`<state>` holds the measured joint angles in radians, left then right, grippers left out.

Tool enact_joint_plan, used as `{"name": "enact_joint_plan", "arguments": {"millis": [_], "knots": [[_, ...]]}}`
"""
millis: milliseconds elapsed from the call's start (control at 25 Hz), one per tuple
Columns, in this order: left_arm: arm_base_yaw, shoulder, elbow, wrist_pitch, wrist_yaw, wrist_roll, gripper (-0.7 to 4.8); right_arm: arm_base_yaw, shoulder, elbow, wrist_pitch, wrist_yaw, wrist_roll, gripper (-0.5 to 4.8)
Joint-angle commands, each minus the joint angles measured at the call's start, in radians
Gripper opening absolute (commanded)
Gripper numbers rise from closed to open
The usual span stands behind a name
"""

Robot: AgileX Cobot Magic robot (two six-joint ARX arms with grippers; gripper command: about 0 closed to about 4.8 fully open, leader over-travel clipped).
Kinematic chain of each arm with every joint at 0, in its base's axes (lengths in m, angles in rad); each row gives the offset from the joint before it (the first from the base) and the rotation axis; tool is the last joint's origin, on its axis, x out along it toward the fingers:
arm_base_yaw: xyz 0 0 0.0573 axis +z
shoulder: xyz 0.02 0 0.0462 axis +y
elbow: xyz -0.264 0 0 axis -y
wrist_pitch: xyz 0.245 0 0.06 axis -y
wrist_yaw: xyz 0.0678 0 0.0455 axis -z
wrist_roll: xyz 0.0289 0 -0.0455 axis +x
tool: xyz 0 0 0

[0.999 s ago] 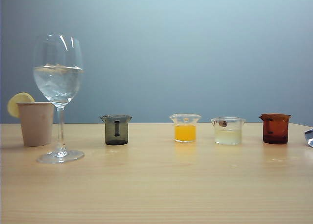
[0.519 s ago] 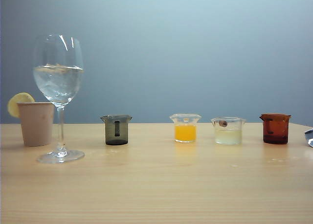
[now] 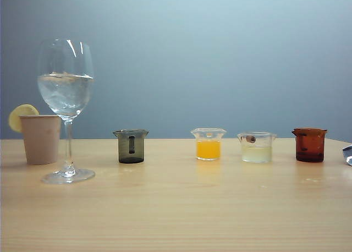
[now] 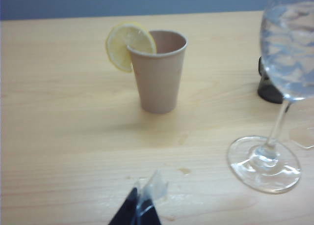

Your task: Pick up the first measuring cup from the left, pour the coconut rum inside into the goblet, and finally put the measuring cup back in its original place.

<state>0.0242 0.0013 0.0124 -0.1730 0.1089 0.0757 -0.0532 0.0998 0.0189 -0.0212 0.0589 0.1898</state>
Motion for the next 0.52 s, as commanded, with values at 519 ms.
{"name": "enact_joint_plan", "arguments": {"millis": [519], "knots": [[-0.014, 0.0, -0.003, 0.006, 0.004, 0.002, -0.05, -0.04, -0.063, 0.001, 0.039, -0.002, 0.0, 0.32]]}}
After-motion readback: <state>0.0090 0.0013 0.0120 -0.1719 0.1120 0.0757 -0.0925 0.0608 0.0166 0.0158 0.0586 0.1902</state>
